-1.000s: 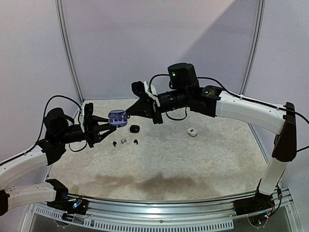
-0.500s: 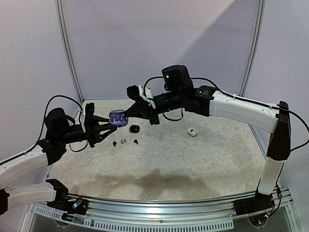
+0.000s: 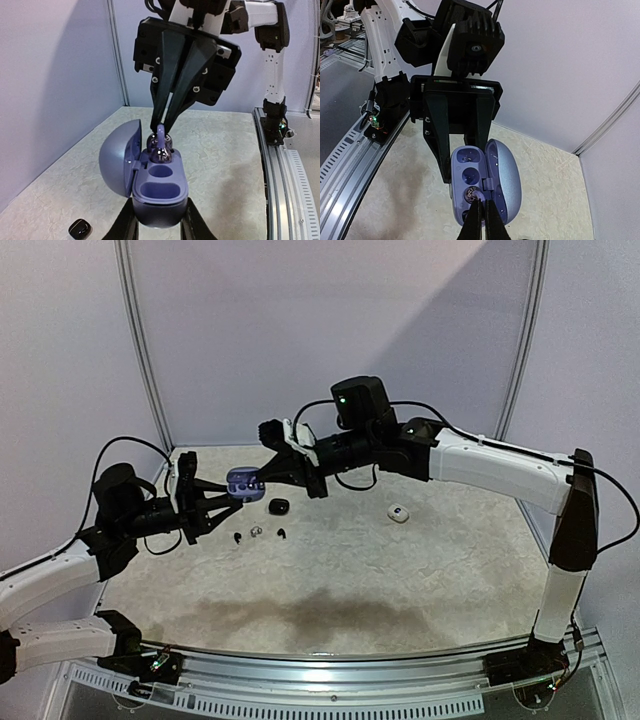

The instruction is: Insert the wireless bluetooth earbuds into the charging case

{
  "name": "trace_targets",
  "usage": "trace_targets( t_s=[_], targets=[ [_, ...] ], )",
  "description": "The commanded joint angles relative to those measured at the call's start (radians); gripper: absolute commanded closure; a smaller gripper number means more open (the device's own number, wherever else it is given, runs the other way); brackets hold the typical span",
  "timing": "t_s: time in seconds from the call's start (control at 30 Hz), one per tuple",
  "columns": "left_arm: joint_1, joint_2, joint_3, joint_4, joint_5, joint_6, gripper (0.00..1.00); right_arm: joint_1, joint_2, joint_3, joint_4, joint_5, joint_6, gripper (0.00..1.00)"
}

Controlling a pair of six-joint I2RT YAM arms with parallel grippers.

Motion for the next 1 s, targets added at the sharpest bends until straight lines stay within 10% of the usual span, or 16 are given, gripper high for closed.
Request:
trace_targets(
  t_s=[0.0, 0.37, 0.67, 0.97],
  targets=[
    [-0.012, 0.002, 0.024, 0.029, 0.003, -0.007, 1.00, 0.003, 0.032, 0.019, -0.042, 0.036, -0.028, 0.99],
    [-0.012, -0.003, 0.019, 0.015, -0.048, -0.041, 1.00, 0.001, 0.010, 0.017, -0.010, 0.050, 0.007, 0.66],
    [0.046, -0.039, -0.017, -0.089, -0.431, -0.184, 1.00, -0.099, -0.002, 0.027, 0.230, -0.021, 0.378, 0.54],
    [0.131, -0.090, -0.050, -0.134, -0.545, -0.200, 1.00, -0.113, 0.361, 0.356, 0.024, 0.100, 0.579, 0.46]
  ],
)
